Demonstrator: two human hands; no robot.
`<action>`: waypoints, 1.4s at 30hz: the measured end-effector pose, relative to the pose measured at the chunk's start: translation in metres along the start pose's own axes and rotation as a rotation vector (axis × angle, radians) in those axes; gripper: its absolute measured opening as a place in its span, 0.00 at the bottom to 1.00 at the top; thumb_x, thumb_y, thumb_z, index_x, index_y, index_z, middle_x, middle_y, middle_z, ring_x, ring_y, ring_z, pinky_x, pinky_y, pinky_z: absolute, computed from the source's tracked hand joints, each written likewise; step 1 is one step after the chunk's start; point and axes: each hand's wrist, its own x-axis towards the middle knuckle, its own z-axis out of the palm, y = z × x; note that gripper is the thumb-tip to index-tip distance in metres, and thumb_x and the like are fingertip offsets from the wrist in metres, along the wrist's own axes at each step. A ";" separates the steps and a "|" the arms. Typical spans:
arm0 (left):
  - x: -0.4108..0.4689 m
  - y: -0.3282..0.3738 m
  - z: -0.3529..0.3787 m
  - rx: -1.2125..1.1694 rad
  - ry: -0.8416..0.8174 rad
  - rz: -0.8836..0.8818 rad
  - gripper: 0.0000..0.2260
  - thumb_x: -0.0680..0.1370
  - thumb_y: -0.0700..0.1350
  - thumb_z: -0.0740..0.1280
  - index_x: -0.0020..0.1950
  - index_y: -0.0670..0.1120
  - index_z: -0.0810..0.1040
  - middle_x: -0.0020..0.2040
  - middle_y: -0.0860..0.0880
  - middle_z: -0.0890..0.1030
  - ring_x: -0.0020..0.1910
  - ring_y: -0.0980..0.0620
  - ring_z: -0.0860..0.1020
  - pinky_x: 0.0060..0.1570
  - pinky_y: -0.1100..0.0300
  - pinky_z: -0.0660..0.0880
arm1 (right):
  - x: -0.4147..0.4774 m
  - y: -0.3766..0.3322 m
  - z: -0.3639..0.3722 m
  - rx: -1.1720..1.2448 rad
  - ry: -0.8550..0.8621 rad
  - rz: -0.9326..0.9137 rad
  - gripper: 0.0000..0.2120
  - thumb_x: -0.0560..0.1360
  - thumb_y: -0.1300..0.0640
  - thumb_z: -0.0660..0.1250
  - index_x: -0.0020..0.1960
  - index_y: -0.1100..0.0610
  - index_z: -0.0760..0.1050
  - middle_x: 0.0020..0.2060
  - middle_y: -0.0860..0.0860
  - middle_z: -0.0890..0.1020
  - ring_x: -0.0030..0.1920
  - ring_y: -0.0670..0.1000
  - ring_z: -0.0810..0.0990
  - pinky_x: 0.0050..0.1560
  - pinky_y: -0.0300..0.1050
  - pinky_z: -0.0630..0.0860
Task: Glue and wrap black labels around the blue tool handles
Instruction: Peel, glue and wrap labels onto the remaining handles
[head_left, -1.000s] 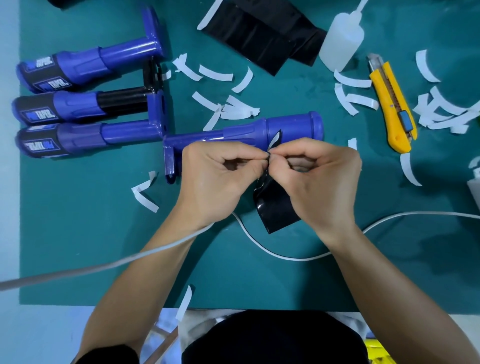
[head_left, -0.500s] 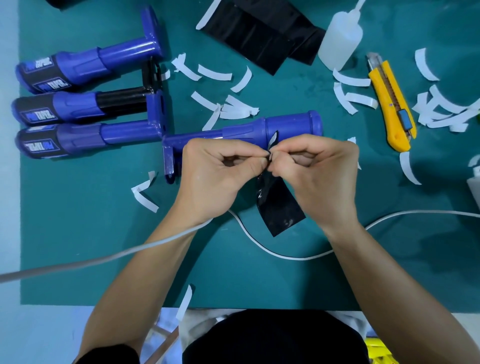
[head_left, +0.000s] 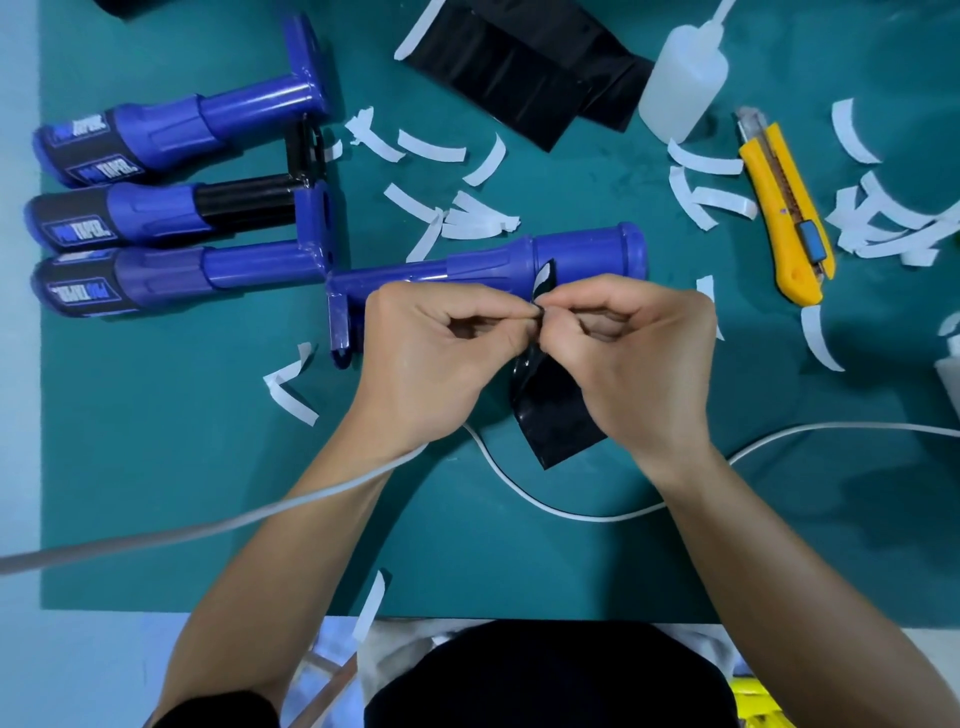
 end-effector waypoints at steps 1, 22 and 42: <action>0.001 0.000 0.000 -0.006 0.001 -0.005 0.13 0.73 0.36 0.76 0.47 0.56 0.87 0.41 0.60 0.87 0.40 0.56 0.86 0.46 0.62 0.81 | 0.002 0.000 -0.002 0.015 -0.019 0.010 0.15 0.71 0.64 0.72 0.40 0.42 0.84 0.32 0.39 0.85 0.33 0.40 0.85 0.38 0.32 0.78; 0.003 0.002 -0.004 -0.073 -0.005 -0.051 0.10 0.73 0.35 0.77 0.43 0.51 0.89 0.39 0.56 0.88 0.37 0.57 0.85 0.44 0.64 0.80 | 0.008 0.004 -0.008 0.087 -0.132 0.081 0.10 0.71 0.61 0.77 0.41 0.45 0.85 0.35 0.46 0.87 0.37 0.49 0.87 0.45 0.46 0.84; 0.012 -0.003 -0.007 -0.327 -0.109 -0.149 0.13 0.74 0.34 0.72 0.40 0.52 0.89 0.34 0.52 0.85 0.32 0.56 0.81 0.37 0.64 0.78 | 0.013 0.005 -0.022 -0.081 0.007 -0.029 0.11 0.72 0.56 0.78 0.52 0.45 0.83 0.42 0.45 0.85 0.35 0.46 0.76 0.39 0.37 0.72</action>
